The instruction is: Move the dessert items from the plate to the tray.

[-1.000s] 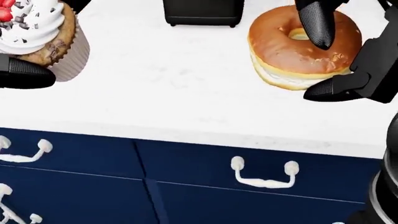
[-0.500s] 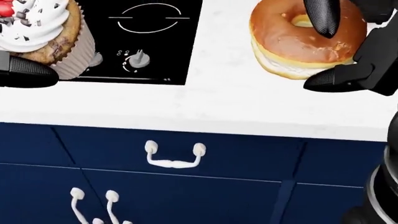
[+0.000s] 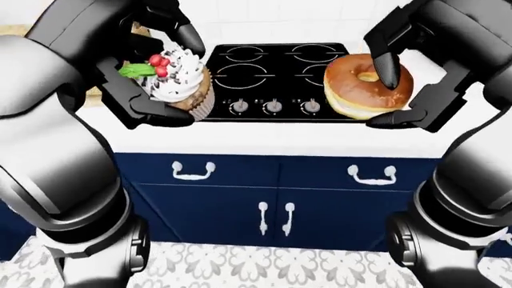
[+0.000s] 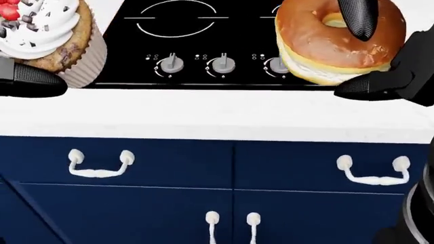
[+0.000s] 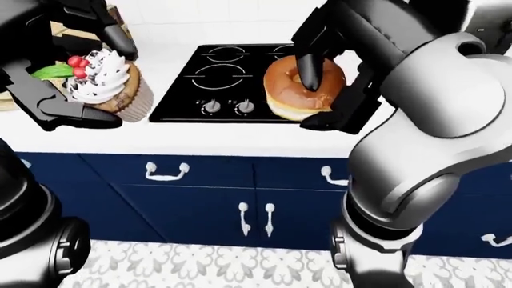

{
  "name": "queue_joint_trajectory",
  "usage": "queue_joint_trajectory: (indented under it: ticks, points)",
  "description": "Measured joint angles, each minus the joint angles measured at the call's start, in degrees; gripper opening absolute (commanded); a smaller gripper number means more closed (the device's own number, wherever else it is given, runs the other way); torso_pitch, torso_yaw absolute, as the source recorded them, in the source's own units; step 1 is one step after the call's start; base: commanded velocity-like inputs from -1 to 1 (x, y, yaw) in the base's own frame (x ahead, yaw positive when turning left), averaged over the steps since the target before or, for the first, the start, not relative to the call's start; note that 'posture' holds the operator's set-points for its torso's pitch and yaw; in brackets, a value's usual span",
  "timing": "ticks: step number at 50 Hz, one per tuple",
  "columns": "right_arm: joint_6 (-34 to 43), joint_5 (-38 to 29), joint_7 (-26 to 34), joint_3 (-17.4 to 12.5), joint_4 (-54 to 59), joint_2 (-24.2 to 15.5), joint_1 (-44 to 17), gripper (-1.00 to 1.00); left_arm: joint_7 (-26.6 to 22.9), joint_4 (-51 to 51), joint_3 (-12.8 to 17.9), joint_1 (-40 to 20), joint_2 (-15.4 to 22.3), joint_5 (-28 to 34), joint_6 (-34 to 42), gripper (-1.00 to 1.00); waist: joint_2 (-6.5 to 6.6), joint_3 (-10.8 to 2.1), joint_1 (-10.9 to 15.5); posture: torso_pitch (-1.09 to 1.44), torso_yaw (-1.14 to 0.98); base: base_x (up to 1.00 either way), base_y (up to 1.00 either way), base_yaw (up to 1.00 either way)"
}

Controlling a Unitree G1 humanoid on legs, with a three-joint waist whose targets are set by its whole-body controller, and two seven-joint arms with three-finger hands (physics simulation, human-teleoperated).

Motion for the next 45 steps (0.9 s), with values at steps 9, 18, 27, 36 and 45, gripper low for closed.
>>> queue_joint_trajectory:
  ticks: [9, 18, 27, 36, 45]
  points:
    - [0.5, 0.7, -0.5, -0.2, 0.0, -0.4, 1.0, -1.0, -1.6, -1.6, -1.9, -0.2, -0.5, 0.5, 0.5, -1.0, -0.21, -1.14, -0.6, 0.0, 0.0, 0.0, 1.0, 0.0]
    - [0.8, 1.2, 0.3, 0.8, 0.6, 0.1, 1.0, -0.99, -3.1, -1.1, -1.1, -1.6, -0.2, 2.7, 1.2, -1.0, 2.03, -0.39, 0.5, 0.0, 0.0, 0.0, 1.0, 0.0]
    - [1.5, 0.7, 0.4, -0.9, -0.4, -0.9, 0.9, -0.99, -5.7, -2.1, -2.2, -2.2, -0.2, 3.2, 1.8, -1.0, -1.65, -0.5, -0.9, 0.0, 0.0, 0.0, 0.76, 0.0]
    - [2.4, 2.9, 1.9, 1.3, 0.8, -1.9, -2.2, -1.0, -8.1, -0.9, -0.4, -5.0, 1.8, 6.0, 3.5, -1.0, -0.39, 2.26, -0.2, 0.0, 0.0, 0.0, 0.01, 0.0]
    - [2.6, 0.6, 2.2, -1.0, 0.9, -3.3, -5.3, -1.0, -9.1, -0.4, -1.4, -8.0, 1.3, 5.8, 2.3, -1.0, -1.94, 0.7, -0.5, 0.0, 0.0, 0.0, 0.91, 0.0]
